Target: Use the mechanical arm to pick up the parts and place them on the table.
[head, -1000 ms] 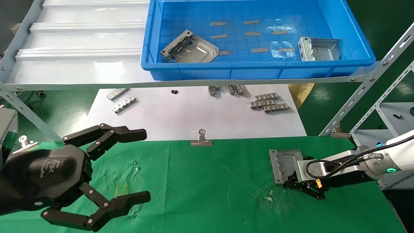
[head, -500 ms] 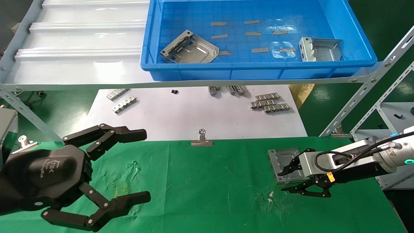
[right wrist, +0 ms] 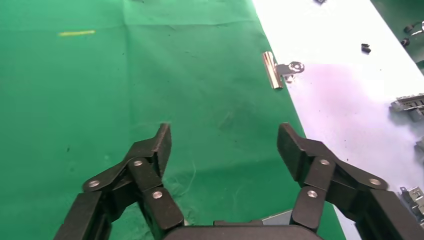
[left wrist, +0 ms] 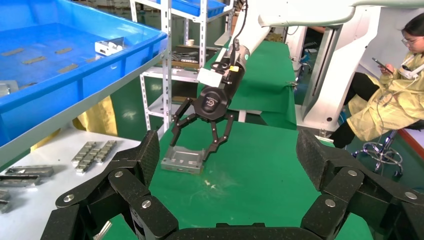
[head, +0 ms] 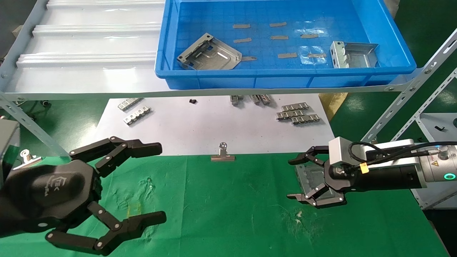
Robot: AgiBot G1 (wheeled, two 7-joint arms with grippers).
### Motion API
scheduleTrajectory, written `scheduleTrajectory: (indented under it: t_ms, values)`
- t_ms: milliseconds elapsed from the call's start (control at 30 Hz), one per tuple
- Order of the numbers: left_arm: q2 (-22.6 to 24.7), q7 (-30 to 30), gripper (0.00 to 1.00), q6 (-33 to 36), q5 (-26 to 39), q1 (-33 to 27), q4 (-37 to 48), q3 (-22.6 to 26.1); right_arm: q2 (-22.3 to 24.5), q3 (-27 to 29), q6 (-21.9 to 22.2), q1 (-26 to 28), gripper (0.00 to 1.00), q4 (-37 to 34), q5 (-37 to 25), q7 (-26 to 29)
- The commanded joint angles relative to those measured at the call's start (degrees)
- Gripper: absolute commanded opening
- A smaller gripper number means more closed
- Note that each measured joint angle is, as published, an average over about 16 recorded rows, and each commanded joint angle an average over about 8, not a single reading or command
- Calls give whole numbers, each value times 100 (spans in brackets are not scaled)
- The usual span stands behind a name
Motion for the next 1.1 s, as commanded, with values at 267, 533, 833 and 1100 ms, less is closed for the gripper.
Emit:
scheduleTrajectory:
  t_ms: [267, 533, 833, 1100]
  values:
    - [0, 0, 100, 0, 0, 0, 0, 0, 20, 59, 11, -43, 100, 77, -5, 34]
    - [0, 0, 100, 0, 0, 0, 0, 0, 230, 659, 72, -463, 100, 796, 73, 499]
    - [0, 0, 100, 0, 0, 0, 0, 0, 532, 1520, 163, -1067, 100, 1829, 186, 1168]
    - [0, 0, 100, 0, 0, 0, 0, 0, 799, 2283, 243, -1602, 100, 2744, 286, 1762]
